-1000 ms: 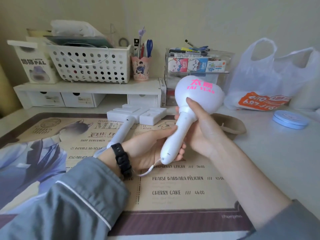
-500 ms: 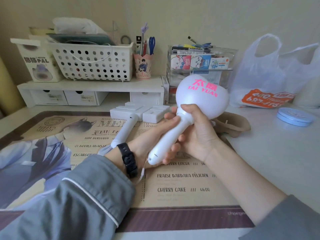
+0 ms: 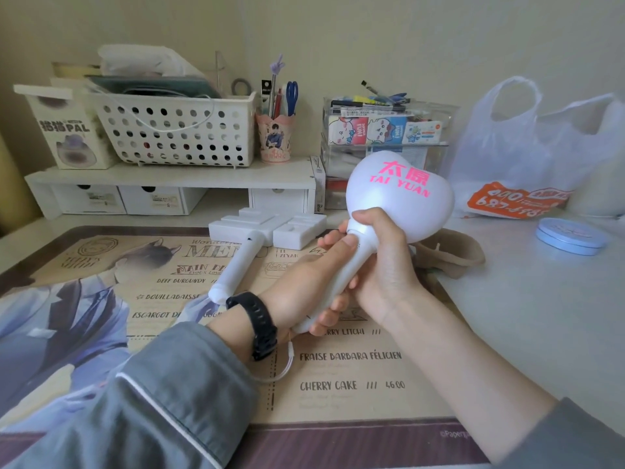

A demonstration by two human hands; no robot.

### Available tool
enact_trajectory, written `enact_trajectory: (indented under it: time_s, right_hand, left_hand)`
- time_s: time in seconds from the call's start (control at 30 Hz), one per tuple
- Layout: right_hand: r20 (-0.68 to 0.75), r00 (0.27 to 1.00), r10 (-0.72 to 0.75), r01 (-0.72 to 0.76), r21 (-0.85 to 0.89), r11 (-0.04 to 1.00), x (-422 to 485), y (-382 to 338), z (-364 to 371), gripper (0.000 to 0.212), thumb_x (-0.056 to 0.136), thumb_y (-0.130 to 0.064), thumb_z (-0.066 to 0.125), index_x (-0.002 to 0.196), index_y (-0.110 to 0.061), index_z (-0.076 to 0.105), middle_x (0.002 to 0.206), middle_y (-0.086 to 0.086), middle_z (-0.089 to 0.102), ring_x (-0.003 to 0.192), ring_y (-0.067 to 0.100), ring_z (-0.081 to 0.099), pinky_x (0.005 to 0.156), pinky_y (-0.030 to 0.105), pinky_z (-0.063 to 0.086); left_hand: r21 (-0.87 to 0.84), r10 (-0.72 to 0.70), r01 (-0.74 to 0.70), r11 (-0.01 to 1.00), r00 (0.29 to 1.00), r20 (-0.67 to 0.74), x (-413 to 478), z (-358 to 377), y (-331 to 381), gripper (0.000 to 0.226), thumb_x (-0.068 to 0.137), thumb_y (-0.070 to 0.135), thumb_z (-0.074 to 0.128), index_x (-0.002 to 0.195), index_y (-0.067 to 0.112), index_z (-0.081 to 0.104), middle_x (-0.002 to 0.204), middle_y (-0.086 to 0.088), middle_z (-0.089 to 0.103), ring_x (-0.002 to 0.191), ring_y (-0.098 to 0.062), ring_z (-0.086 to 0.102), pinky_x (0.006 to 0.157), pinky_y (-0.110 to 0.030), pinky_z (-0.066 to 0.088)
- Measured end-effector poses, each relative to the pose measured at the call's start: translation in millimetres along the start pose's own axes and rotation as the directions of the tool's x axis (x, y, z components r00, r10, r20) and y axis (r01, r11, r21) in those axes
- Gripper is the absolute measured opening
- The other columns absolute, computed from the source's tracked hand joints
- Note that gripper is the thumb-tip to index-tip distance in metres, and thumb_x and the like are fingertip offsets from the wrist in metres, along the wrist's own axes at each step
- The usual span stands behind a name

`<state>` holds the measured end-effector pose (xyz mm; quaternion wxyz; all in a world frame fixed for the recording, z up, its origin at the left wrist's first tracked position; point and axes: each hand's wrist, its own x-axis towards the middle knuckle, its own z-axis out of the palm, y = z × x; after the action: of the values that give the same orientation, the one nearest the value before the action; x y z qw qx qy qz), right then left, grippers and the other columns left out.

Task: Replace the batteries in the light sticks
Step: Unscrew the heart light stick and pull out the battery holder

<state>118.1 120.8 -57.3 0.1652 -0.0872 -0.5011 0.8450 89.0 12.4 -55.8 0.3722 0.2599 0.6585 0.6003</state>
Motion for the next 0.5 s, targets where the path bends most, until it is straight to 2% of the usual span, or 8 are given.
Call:
enact_trajectory:
  time_s: [0.1,0.27,0.37,0.5]
  right_hand:
    - [-0.008,1.000,-0.015,0.015,-0.009,1.000,-2.0,-2.1,0.7,0.020,0.069,-0.033,0.055,0.058,-0.016,0.054,0.062,0.005,0.062,0.051,0.018,0.045,0.043,0.025,0.020]
    - [-0.017,1.000,-0.025,0.025,-0.004,1.000,-2.8,-3.0,1.5,0.019,0.068,-0.033,0.055,0.061,-0.015,0.052,0.060,0.005,0.062,0.053,0.020,0.041,0.046,0.027,0.019]
    - [-0.040,0.999,-0.037,0.037,-0.010,0.999,-3.7,-3.5,1.3,0.019,0.067,-0.033,0.056,0.063,-0.015,0.052,0.060,0.005,0.063,0.054,0.021,0.043,0.045,0.025,0.022]
    - [-0.060,0.997,-0.044,0.045,0.019,0.999,-4.1,-3.2,0.5,0.018,0.065,-0.032,0.057,0.059,-0.015,0.055,0.060,0.007,0.063,0.054,0.023,0.047,0.051,0.027,0.025]
  left_hand:
    - [0.008,0.008,-0.008,1.000,1.000,-0.020,-1.0,2.8,1.5,0.051,0.090,0.061,0.039,0.071,0.014,0.048,0.045,-0.001,0.039,0.030,-0.012,0.030,0.036,-0.013,0.024]
    - [0.032,0.002,-0.001,0.999,0.999,-0.032,-3.3,6.0,5.6,0.052,0.090,0.061,0.038,0.069,0.014,0.047,0.044,-0.001,0.039,0.030,-0.013,0.030,0.037,-0.012,0.025]
    - [0.047,0.014,-0.011,0.999,0.998,-0.058,-4.5,8.5,6.5,0.052,0.090,0.060,0.038,0.067,0.014,0.046,0.044,-0.002,0.039,0.030,-0.013,0.030,0.038,-0.013,0.025]
    - [0.052,0.044,-0.039,0.998,0.994,-0.101,-6.6,13.6,6.1,0.050,0.092,0.058,0.037,0.069,0.014,0.045,0.043,-0.001,0.039,0.030,-0.013,0.030,0.037,-0.012,0.026]
